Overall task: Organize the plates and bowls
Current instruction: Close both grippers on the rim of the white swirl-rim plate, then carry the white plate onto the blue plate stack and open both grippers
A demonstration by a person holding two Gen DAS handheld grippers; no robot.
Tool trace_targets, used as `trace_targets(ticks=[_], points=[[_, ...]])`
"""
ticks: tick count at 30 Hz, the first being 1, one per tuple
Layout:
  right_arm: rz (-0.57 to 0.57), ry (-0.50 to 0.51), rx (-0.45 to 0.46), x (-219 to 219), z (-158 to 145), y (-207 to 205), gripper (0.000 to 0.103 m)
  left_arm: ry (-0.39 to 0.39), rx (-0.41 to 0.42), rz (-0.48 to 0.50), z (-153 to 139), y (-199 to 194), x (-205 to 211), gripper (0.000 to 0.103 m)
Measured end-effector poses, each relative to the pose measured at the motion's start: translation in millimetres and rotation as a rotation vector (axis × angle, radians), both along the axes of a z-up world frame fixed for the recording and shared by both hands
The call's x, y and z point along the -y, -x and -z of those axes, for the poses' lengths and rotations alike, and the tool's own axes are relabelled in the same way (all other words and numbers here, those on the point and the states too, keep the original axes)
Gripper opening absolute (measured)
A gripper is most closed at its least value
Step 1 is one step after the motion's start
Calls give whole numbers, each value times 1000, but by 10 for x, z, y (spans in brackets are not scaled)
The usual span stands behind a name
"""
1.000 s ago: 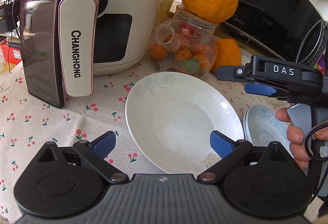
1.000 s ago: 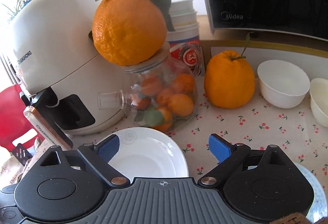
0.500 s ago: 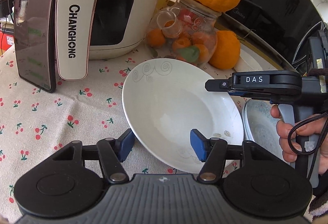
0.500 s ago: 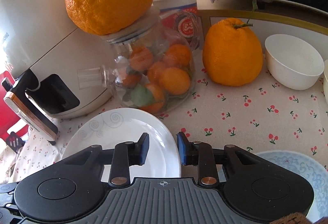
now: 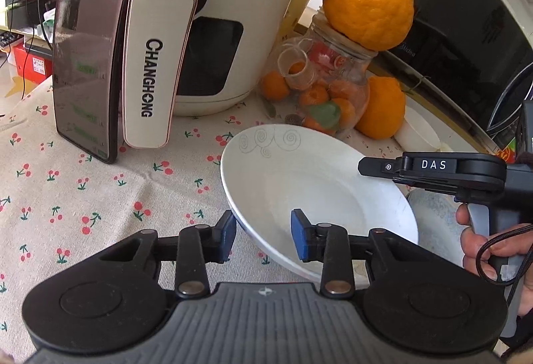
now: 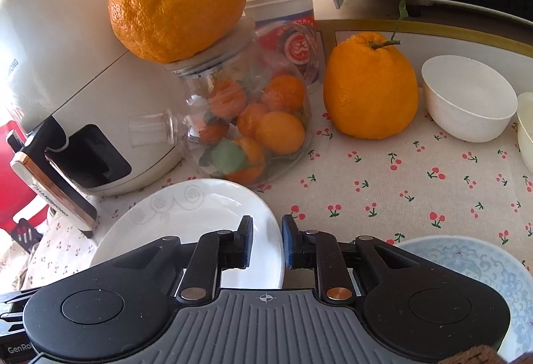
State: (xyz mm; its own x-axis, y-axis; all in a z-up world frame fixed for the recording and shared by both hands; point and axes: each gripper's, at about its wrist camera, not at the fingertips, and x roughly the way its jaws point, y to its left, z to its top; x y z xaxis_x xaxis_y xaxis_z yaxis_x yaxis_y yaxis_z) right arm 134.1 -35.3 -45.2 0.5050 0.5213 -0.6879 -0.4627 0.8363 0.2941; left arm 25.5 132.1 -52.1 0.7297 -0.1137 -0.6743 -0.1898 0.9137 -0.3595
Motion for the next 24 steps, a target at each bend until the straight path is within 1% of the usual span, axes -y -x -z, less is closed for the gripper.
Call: trace_targets(ticks=[7,13,19,24], points=[[15,-30,41,99,-213,119,19,6,51,3,-137,41,32,32],[39,-39,56,197,-339,245,19,1,97,40,-265,83,161,32],[92,-43,87,488,-507,380,19,17,139,105,-375,97,351,32],[144,-33,84,802,-573,446,19,16,151,181,-376,68,616,33]])
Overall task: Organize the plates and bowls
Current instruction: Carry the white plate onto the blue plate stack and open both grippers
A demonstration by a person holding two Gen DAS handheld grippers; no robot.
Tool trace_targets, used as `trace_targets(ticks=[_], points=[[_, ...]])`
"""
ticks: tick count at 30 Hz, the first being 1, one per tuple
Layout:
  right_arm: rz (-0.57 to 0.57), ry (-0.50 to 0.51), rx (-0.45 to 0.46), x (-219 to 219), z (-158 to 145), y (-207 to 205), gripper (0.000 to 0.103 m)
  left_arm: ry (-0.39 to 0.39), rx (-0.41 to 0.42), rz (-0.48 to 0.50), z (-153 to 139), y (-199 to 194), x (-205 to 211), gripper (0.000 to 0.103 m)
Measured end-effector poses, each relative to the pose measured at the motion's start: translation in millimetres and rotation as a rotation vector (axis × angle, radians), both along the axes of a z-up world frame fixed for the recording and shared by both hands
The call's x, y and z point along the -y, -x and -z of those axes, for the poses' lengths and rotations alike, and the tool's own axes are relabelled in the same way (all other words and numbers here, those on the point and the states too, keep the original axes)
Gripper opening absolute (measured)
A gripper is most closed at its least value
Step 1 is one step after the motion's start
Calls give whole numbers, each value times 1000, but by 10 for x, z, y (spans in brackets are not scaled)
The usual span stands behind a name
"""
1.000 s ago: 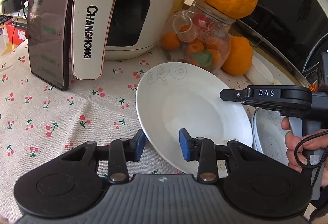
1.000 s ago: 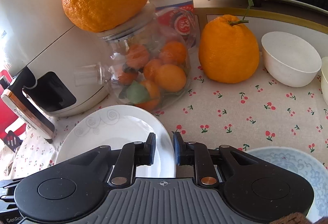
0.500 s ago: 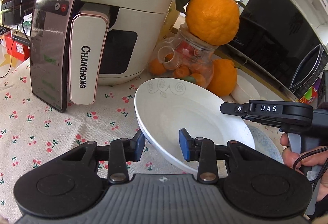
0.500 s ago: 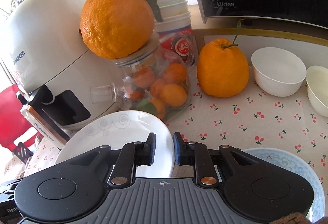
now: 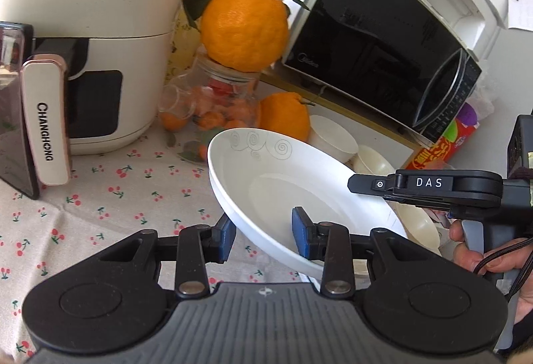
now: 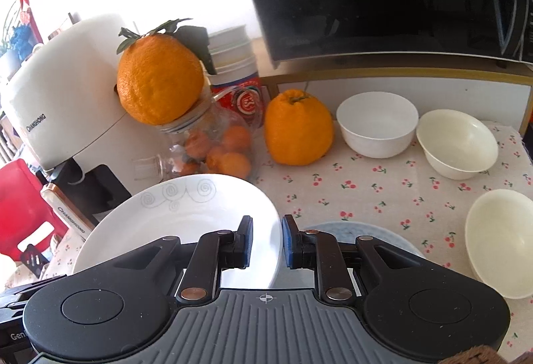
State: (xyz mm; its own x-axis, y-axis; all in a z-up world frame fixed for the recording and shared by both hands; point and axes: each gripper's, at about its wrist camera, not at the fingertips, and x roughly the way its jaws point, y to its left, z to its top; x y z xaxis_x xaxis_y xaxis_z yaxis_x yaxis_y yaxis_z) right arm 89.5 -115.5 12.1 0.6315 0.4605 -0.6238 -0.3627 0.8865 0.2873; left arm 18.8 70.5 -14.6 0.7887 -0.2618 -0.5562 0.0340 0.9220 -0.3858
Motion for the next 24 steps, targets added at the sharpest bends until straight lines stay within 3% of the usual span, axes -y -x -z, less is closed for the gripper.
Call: trace_targets(ticks=[10,24], points=[[100,19,-66,562,112,129,19,-13,-28,117,132,-75,419,34],[127,91,-134,815,367,192,19,-104,-44,191,248,-86,701,34]])
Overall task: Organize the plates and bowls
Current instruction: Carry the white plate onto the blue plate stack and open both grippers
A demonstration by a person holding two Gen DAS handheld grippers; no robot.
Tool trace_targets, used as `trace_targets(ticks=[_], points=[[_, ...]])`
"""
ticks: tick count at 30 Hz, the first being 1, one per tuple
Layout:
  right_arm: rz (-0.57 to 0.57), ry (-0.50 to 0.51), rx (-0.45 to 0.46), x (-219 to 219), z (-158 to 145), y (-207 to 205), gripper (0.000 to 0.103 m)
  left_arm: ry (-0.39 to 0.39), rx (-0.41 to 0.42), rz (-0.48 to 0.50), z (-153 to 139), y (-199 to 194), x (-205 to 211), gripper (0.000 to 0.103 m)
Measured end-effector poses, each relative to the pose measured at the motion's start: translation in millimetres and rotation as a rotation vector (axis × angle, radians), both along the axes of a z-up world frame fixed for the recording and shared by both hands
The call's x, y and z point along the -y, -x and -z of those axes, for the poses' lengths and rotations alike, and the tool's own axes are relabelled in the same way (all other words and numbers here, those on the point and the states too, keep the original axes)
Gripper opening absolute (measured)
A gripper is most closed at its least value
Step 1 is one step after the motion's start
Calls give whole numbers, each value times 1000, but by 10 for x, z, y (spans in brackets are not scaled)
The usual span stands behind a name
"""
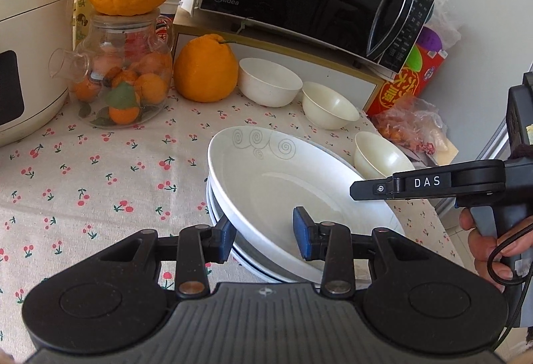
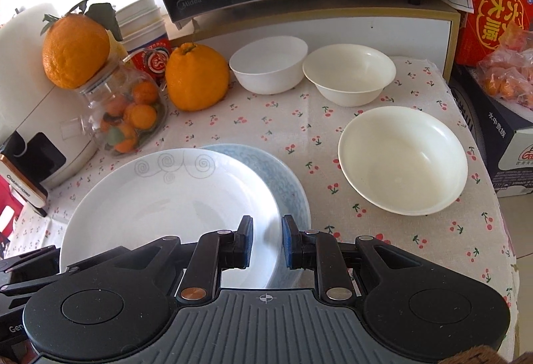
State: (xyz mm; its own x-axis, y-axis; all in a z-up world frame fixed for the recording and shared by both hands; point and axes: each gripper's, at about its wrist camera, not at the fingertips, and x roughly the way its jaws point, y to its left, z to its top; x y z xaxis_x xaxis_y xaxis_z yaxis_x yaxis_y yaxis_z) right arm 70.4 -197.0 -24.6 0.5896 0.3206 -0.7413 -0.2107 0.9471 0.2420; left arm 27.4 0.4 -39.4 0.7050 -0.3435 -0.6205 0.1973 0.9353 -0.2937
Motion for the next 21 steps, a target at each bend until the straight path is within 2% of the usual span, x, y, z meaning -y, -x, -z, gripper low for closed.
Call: trace_targets(ticks=[2,3,4,5,7,10,17,21], points=[[0,10,0,12,16,9,17,-36,8,5,-10,2,50,34],[-10,7,8,15,7,10,2,-53,17,12,-15,7,69,33],[-34,-30,14,25,-17,17,0,-64,17,19,-13,6,90,33],[-50,-52,21,12,-53,28,0,-71,17,21,-7,3,109,33],[-84,-1,59,-90,-120,72,0,-90,21,24,-1,-12,142,33],[-105,20,58,-153,-97,81,0,-98,18,30,-3,-29,145,33],[-88,22,53,-122,-97,56,0,-145,29,37,-22,-30,188,36],[-72,34,51,-83,-87,60,4,-194,28,33,-25,-8,215,38]])
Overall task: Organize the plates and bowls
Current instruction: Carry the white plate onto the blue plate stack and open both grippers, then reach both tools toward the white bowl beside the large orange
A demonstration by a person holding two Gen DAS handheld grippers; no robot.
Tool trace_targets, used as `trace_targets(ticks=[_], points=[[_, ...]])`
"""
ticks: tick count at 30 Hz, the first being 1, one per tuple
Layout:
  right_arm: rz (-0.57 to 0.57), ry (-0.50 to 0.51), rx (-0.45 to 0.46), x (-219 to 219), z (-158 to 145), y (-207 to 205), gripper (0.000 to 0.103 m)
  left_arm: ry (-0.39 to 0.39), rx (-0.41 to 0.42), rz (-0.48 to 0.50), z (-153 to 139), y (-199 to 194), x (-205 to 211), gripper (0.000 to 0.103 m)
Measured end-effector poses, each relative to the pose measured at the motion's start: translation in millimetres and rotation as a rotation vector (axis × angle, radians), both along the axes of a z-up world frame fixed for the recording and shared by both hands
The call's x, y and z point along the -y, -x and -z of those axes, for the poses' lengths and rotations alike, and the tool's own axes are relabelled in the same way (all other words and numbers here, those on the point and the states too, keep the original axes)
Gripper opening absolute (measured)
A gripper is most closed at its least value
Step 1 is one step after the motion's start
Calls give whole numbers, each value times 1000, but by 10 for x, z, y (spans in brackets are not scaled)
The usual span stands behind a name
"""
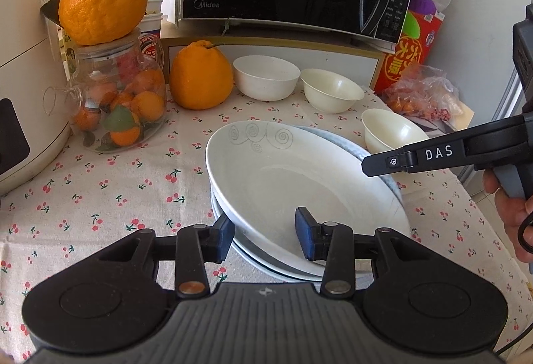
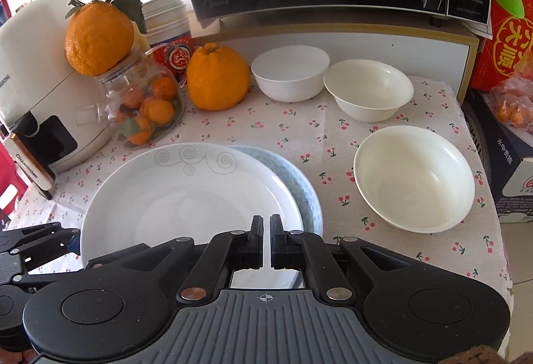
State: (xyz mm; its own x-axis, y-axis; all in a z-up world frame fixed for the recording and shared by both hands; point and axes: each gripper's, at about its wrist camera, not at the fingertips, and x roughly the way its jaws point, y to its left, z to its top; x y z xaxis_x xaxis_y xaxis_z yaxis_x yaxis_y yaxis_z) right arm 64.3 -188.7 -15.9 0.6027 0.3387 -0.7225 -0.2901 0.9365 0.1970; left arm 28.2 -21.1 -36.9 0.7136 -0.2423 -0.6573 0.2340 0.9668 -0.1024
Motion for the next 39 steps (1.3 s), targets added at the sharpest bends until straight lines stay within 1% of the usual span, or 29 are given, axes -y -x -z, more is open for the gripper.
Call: trace_targets(ticks=[2,4,5,6,8,10,13,17,18,19,20,22,23,24,25,26,27,28,30,32,34,35,37,38,39], points=[[5,1,-2,24,1,6,6,-23,-18,-8,23,-2,-9,39],[8,2,0,44,-9,16,8,8,-52,-20,66,-27,-63,38],[9,2,1,54,-15,17,9,12,-52,-15,70,-26,-69,38],[12,1,2,65,-22,16,9,-4,-47,-10,64,-22,-54,36],[18,1,5,81,-35,17,9,-32,-19,5,38,12,-8,36],[24,0,8,95,-50,23,9,-37,-13,17,31,18,21,42],[34,-1,9,108,-62,19,10,-49,-7,28,45,3,38,46],[45,-3,9,134,-81,18,10,-45,-24,33,37,-25,30,50],[49,-4,8,143,-87,14,12,-42,-33,34,35,-33,29,55],[53,-7,7,148,-94,14,16,-40,-40,33,33,-39,27,62],[61,-11,6,162,-103,13,17,-38,-46,28,31,-43,22,64],[72,-23,6,191,-127,6,24,-35,-54,20,17,-47,17,72],[77,-28,8,200,-143,2,26,-32,-58,16,6,-51,9,73],[81,-34,10,215,-163,-6,31,-27,-60,10,-6,-55,0,78],[83,-41,13,220,-183,-13,39,-15,-67,-3,-19,-68,-17,83],[86,-49,18,225,-208,-24,45,3,-79,-20,-32,-82,-34,85],[87,-61,22,225,-237,-42,60,25,-89,-44,-45,-91,-56,87],[86,-72,26,220,-262,-59,72,51,-98,-71,-59,-100,-79,91],[72,-90,42,199,-315,-100,76,107,-112,-118,-101,-154,-139,94],[75,-98,63,170,-381,-169,77,131,-118,-155,-161,-251,-162,97],[95,-131,76,174,-440,-263,83,125,-117,-170,-253,-401,-150,98],[98,-143,78,178,-464,-318,83,118,-107,-178,-304,-480,-133,98],[102,-152,95,191,-530,-473,85,106,-68,-193,-411,-658,-83,102],[103,-154,110,189,-564,-537,86,105,-50,-196,-446,-755,-52,102],[98,-153,134,185,-599,-616,89,108,-44,-199,-467,-856,-22,102]])
